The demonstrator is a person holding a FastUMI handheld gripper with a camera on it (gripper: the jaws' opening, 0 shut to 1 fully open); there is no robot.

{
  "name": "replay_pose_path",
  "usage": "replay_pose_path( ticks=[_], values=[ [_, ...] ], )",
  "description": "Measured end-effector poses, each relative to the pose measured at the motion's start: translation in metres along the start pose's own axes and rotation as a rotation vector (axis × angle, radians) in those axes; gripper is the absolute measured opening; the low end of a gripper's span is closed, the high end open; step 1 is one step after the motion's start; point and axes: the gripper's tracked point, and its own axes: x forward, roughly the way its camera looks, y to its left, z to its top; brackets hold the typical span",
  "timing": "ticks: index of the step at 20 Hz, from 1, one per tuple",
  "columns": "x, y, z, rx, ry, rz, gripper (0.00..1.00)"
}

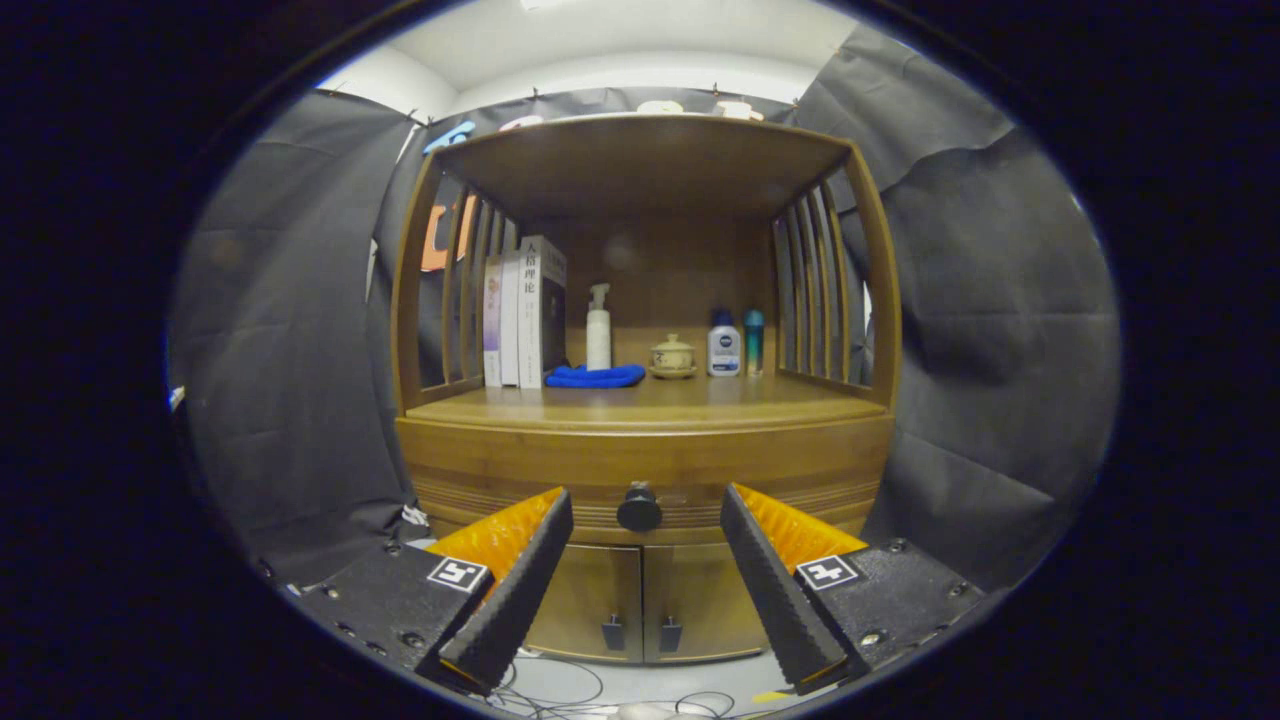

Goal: Pull open the drawer, take out the items inside it, and place them on the countertop above the cabinet.

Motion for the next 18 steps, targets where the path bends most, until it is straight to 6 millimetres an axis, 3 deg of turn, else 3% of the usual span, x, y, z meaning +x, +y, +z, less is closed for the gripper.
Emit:
replay_pose_path(
  ticks=[9, 12, 18],
  values=[
    [0.085, -0.006, -0.032, -0.047, 0.057, -0.03, 0.97],
    [0.103, -0.006, -0.043, -0.052, 0.087, -0.026, 0.96],
    [0.119, -0.006, -0.051, -0.085, 0.078, -0.042, 0.7]
  ],
)
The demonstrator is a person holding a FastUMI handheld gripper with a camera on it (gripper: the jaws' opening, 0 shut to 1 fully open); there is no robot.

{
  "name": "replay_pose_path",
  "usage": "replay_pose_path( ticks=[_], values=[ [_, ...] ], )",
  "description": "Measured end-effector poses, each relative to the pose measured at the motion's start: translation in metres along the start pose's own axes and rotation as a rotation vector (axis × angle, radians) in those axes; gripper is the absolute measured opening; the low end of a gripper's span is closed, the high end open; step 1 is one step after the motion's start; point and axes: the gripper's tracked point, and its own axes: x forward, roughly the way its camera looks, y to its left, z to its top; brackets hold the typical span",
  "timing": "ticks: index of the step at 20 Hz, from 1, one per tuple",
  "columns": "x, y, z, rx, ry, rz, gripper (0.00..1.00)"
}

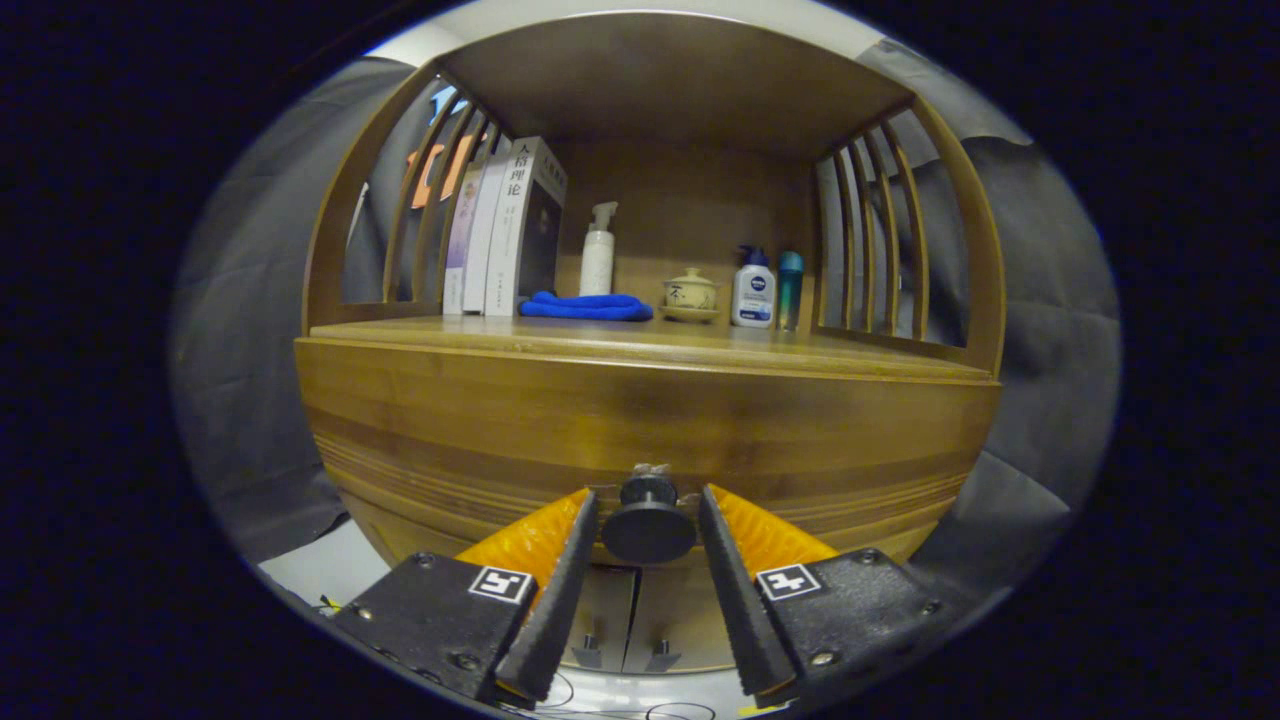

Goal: Pull open the drawer, take out the items inside it, and place them on the countertop above the cabinet.

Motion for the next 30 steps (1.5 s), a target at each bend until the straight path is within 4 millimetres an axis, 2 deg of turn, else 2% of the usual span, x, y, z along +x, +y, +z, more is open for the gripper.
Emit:
replay_pose_path(
  ticks=[3, 10, 15, 30],
  values=[
    [0.003, 0.0, 0.0, 0.041, 0.006, -0.006, 0.52],
    [0.003, 0.001, -0.002, 0.07, 0.029, 0.002, 0.39],
    [-0.006, 0.002, -0.003, 0.049, 0.035, 0.003, 0.37],
    [-0.104, 0.0, -0.031, 0.042, 0.059, 0.011, 0.37]
  ],
)
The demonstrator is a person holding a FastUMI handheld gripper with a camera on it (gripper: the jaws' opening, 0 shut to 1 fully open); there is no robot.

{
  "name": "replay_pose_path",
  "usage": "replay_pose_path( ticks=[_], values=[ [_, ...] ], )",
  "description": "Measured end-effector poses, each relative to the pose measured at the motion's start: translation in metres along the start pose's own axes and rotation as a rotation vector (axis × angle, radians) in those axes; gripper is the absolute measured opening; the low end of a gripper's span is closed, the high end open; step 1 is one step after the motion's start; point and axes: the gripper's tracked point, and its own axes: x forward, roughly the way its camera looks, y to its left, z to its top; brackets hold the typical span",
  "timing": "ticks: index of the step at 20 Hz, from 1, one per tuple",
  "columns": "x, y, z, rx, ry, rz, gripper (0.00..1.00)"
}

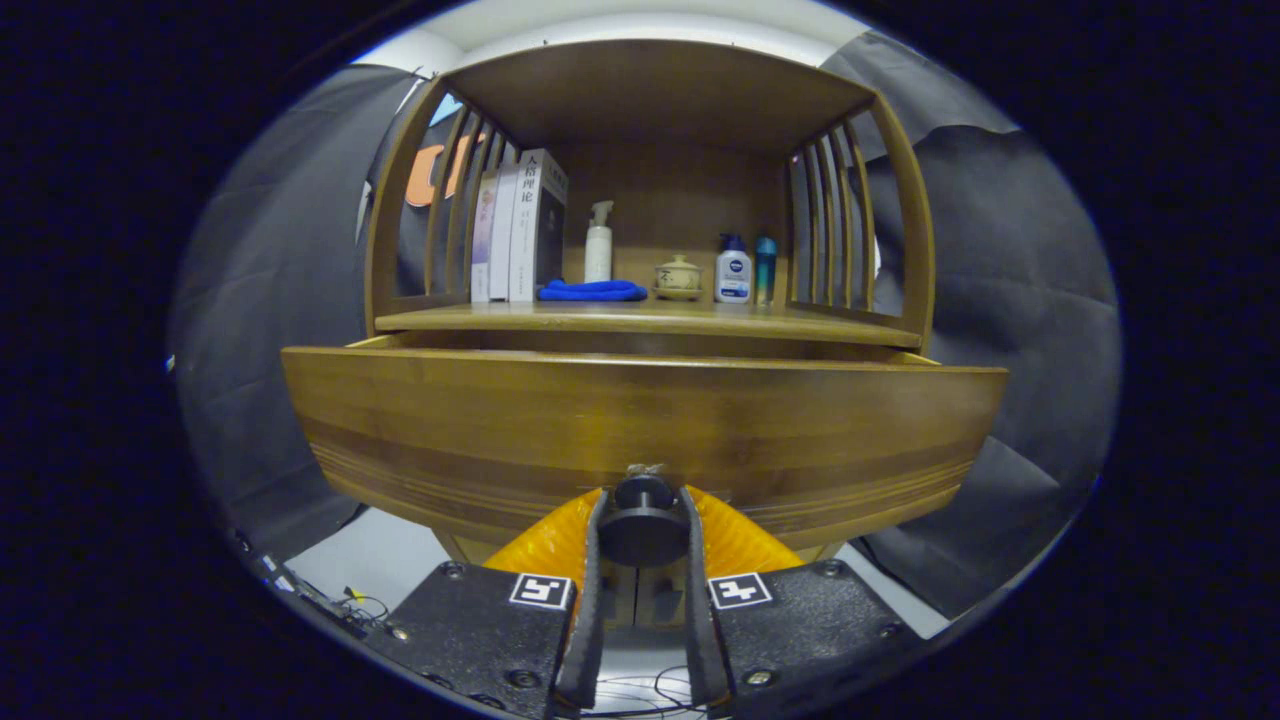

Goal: Pull open the drawer, take out the items inside it, and place them on the countertop above the cabinet.

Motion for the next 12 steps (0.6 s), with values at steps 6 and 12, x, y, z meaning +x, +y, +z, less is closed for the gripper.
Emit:
replay_pose_path(
  ticks=[6, 12],
  values=[
    [-0.024, 0.004, -0.014, -0.01, 0.015, 0.011, 0.37],
    [-0.049, 0.005, -0.023, 0.022, 0.019, 0.017, 0.37]
  ],
)
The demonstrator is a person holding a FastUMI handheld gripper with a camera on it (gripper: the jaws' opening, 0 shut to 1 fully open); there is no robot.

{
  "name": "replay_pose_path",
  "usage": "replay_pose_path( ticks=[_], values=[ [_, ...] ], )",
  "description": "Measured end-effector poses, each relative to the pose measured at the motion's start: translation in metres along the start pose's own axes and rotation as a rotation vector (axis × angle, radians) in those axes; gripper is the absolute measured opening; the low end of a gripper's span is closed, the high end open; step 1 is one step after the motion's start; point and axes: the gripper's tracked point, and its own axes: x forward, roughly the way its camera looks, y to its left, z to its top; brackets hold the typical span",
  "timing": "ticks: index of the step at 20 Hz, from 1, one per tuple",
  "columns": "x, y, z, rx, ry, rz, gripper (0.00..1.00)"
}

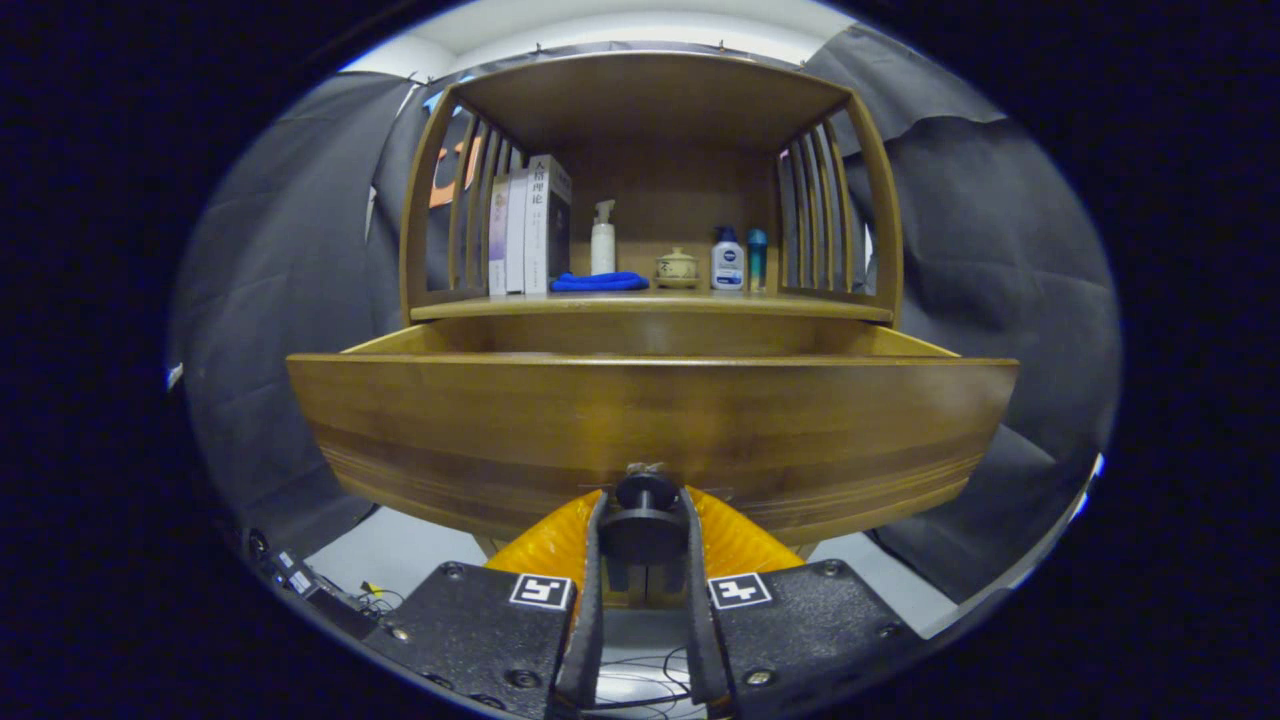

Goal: Pull open the drawer, take out the items inside it, and place them on the countertop above the cabinet.

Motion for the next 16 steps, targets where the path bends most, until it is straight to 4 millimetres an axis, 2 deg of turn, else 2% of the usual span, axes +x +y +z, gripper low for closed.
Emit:
replay_pose_path(
  ticks=[8, 13, 15, 16],
  values=[
    [-0.027, -0.005, -0.013, 0.009, 0.027, 0.012, 0.37],
    [-0.03, -0.008, -0.015, -0.005, 0.044, 0.008, 0.37],
    [-0.03, -0.007, -0.017, 0.011, 0.041, 0.024, 0.38],
    [-0.033, -0.007, -0.017, 0.026, 0.042, 0.039, 0.46]
  ],
)
